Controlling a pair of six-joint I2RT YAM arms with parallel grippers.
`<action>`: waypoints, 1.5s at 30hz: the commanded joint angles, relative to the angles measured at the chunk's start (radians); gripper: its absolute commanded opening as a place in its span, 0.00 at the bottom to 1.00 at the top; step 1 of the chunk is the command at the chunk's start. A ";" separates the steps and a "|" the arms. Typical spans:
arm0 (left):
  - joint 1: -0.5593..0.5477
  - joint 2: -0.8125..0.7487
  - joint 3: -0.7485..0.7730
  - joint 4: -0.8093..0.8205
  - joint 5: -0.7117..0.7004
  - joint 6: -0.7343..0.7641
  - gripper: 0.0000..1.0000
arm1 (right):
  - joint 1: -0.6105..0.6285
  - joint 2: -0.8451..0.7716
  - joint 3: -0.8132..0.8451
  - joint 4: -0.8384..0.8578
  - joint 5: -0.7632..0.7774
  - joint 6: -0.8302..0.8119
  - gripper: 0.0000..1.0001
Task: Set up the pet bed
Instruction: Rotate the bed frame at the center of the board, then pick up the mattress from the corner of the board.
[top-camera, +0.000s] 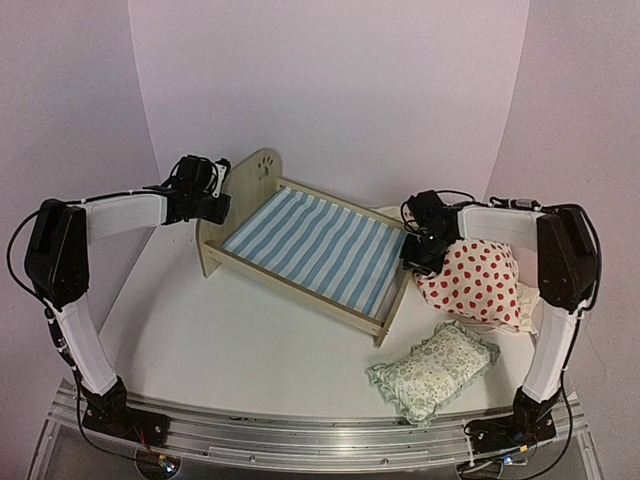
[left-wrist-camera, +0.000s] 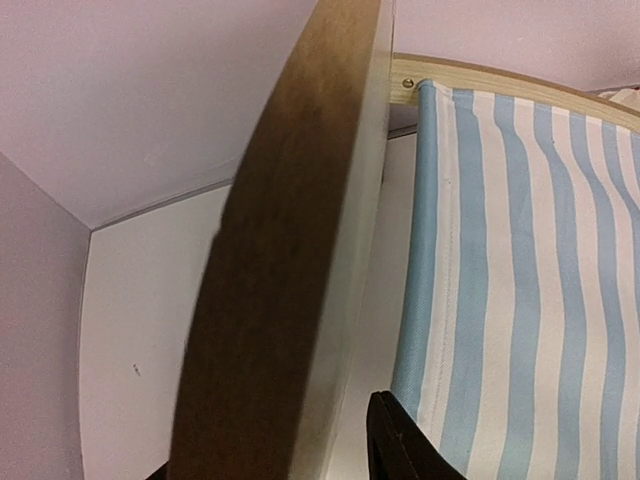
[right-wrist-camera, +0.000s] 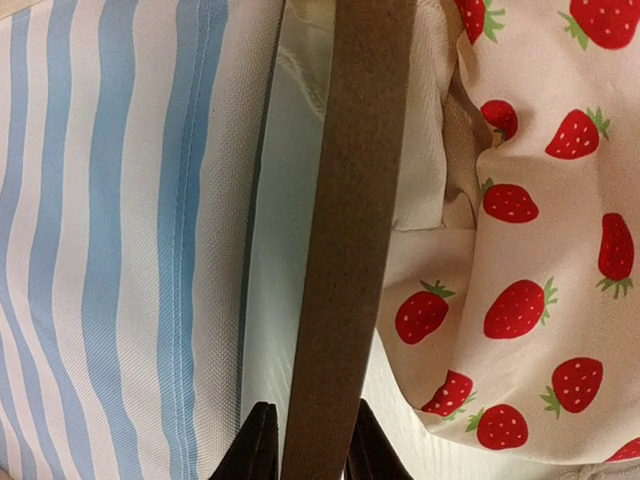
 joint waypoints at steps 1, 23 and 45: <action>-0.003 -0.089 -0.088 -0.012 -0.037 -0.080 0.40 | 0.022 0.146 0.129 0.079 -0.167 -0.127 0.17; -0.003 -0.281 -0.280 0.007 -0.160 -0.313 0.48 | 0.021 0.312 0.443 0.074 -0.165 -0.232 0.76; -0.039 -0.487 -0.314 -0.154 -0.136 -0.337 0.94 | -0.082 -0.204 -0.058 -0.134 0.402 -0.304 0.98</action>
